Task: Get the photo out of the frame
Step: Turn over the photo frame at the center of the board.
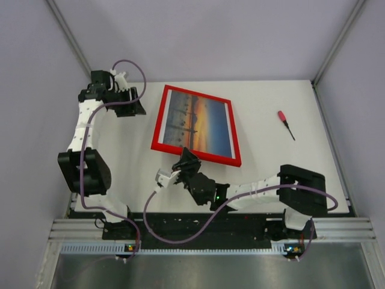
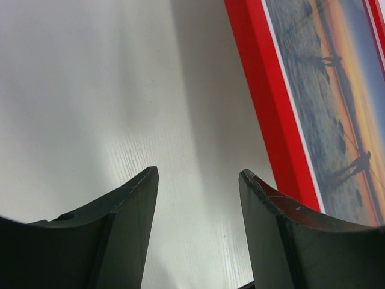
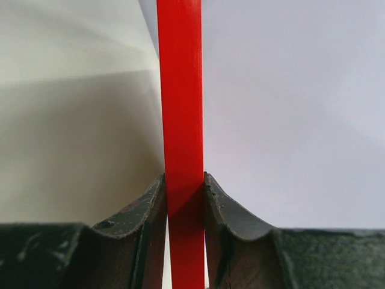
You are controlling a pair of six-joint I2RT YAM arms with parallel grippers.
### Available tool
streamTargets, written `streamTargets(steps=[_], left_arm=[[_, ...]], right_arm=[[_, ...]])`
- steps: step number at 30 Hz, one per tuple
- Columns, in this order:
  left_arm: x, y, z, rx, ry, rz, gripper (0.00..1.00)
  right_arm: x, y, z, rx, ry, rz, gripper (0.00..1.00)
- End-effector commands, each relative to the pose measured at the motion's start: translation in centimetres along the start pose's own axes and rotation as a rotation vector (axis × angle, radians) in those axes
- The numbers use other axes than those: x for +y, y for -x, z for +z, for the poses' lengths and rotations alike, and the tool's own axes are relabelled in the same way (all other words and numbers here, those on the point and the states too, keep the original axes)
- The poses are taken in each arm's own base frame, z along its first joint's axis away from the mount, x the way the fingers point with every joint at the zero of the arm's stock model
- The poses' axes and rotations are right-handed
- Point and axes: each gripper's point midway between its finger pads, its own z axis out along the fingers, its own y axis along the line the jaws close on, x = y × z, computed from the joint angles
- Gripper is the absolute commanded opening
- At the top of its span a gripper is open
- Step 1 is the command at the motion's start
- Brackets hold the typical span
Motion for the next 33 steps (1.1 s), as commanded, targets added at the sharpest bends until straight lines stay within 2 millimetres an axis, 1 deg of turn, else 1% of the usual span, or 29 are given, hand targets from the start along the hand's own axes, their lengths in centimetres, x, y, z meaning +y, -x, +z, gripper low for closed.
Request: streamTargets(steps=[1, 6, 8, 11, 13, 16, 20, 28, 33], left_arm=[[0.0, 0.9, 0.0, -0.031, -0.028, 0.019, 0.62], [0.3, 0.7, 0.3, -0.023, -0.028, 0.018, 0.62], [0.2, 0.7, 0.4, -0.019, -0.031, 0.016, 0.62], [0.1, 0.7, 0.5, -0.02, -0.04, 0.016, 0.62], [0.0, 0.7, 0.4, -0.02, -0.048, 0.017, 0.62], [0.0, 0.7, 0.4, -0.018, -0.048, 0.016, 0.62], [-0.2, 0.7, 0.1, -0.024, -0.048, 0.019, 0.62], [-0.3, 0.5, 0.0, -0.023, -0.048, 0.02, 0.62], [-0.3, 0.5, 0.0, -0.024, -0.051, 0.019, 0.61]], right_arm=[[-6.8, 0.1, 0.7, 0.001, -0.101, 0.257, 0.0], [-9.8, -1.5, 1.3, 0.03, -0.064, 0.384, 0.0], [-9.9, -2.3, 1.3, 0.052, -0.001, 0.42, 0.0], [-10.7, -2.9, 1.1, 0.053, 0.069, 0.509, 0.0], [-11.3, -2.8, 0.9, 0.036, 0.107, 0.542, 0.0], [-12.0, -2.6, 0.4, 0.022, 0.128, 0.547, 0.0], [-13.8, -2.8, 0.2, 0.025, 0.09, 0.554, 0.0], [-19.8, -4.1, 0.0, 0.054, -0.057, 0.563, 0.0], [-22.1, -4.2, -0.7, 0.039, -0.078, 0.576, 0.0]])
